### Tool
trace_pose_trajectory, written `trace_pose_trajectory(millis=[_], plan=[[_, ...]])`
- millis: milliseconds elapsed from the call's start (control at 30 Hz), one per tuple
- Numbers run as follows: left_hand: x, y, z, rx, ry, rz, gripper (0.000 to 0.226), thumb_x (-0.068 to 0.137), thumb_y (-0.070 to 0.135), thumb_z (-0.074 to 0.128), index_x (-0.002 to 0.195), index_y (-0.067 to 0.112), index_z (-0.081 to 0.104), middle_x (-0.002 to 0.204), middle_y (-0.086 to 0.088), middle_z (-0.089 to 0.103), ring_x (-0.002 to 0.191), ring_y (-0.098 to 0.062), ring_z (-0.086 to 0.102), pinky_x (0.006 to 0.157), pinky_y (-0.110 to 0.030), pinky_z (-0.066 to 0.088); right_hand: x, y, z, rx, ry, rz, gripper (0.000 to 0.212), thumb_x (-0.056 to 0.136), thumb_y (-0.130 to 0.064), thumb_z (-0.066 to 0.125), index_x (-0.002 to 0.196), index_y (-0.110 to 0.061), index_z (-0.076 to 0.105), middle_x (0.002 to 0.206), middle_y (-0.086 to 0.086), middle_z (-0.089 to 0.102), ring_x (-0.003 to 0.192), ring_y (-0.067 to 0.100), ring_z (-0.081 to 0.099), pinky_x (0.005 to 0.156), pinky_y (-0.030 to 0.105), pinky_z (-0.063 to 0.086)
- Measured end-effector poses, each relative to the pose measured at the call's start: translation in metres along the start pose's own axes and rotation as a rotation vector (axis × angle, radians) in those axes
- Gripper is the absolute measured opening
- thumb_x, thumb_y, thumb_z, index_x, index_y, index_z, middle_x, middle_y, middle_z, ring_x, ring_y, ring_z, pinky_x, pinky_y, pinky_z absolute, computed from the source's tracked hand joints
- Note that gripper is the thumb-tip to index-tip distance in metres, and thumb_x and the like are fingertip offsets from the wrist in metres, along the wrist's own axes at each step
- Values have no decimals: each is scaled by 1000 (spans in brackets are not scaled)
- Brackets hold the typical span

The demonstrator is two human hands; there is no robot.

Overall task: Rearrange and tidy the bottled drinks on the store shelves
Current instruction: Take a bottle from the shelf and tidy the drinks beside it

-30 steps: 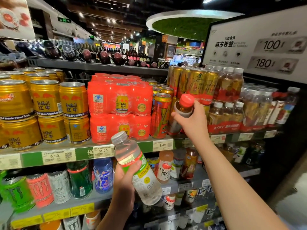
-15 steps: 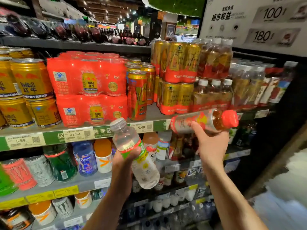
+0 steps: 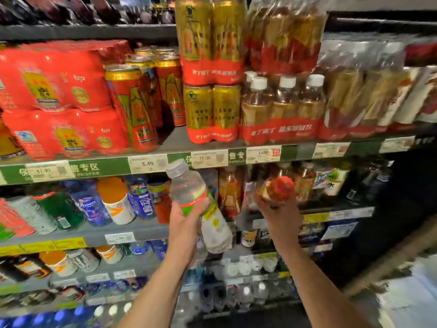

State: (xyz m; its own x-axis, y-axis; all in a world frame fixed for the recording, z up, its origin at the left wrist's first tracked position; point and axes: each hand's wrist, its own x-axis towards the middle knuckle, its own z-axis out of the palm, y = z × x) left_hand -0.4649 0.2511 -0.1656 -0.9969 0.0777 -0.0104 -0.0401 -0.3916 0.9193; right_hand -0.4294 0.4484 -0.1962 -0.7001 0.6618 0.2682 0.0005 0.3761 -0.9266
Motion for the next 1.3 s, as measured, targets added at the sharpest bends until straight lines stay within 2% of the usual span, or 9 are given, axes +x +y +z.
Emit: trace_pose_trajectory(millis=[100,200,367,500,733,933,1000,1100,1300], plan=[[-2,-11,11,9,57,24,77,55,37,81,122,4,60,95,-2,73,85,-16,67,73,-28,54,25,19,9,-26,-103,-14,47,75,-24,87,106,-21,52,89,-8,62,78,-2,59,69,8,40],[-2,-17,18,24,95,28,74,54,37,81,119,9,61,93,1,74,83,-13,70,71,-26,55,43,28,23,-42,-136,47,61,71,-26,89,117,-17,51,103,-5,64,92,9,61,84,22,46],[-4,-18,24,32,136,32,76,53,36,82,120,8,61,96,-3,74,85,-17,70,74,-31,56,59,41,34,-95,-253,30,50,75,-29,87,110,-15,54,104,0,70,95,18,66,87,37,55],[-1,-18,21,61,160,31,69,55,36,84,117,13,63,104,-10,73,97,-29,67,90,-47,52,71,38,39,-280,-308,5,56,75,-42,84,111,-12,54,108,7,70,97,26,67,76,34,54],[-5,-26,10,92,188,20,84,56,39,83,130,9,57,116,-13,71,105,-30,68,89,-42,54,59,59,42,-315,-285,27,66,73,-36,86,118,-1,53,109,18,70,98,35,68,74,36,54],[-10,-39,-1,89,214,6,77,54,35,85,124,18,59,116,-7,73,109,-27,69,92,-39,54,17,60,37,-85,-54,-90,51,86,-25,76,127,-8,51,116,11,56,102,28,57,80,27,45],[-12,-40,-8,68,216,5,79,55,35,85,126,16,59,118,-9,72,110,-29,68,93,-40,54,2,55,41,-26,-28,-170,45,87,-24,74,123,-10,51,116,8,53,100,29,58,78,37,51],[-16,-37,-22,9,241,-6,77,55,32,86,125,14,59,113,-9,73,106,-27,69,86,-36,55,-18,46,55,39,-99,-186,41,88,-29,70,121,-17,50,118,1,50,99,30,60,79,48,56],[-20,-14,-71,-42,308,18,71,51,34,87,115,17,64,101,-2,76,97,-20,71,82,-32,56,-53,8,98,48,-262,-200,34,86,-22,75,114,-24,55,113,-1,54,100,25,59,80,43,56]])
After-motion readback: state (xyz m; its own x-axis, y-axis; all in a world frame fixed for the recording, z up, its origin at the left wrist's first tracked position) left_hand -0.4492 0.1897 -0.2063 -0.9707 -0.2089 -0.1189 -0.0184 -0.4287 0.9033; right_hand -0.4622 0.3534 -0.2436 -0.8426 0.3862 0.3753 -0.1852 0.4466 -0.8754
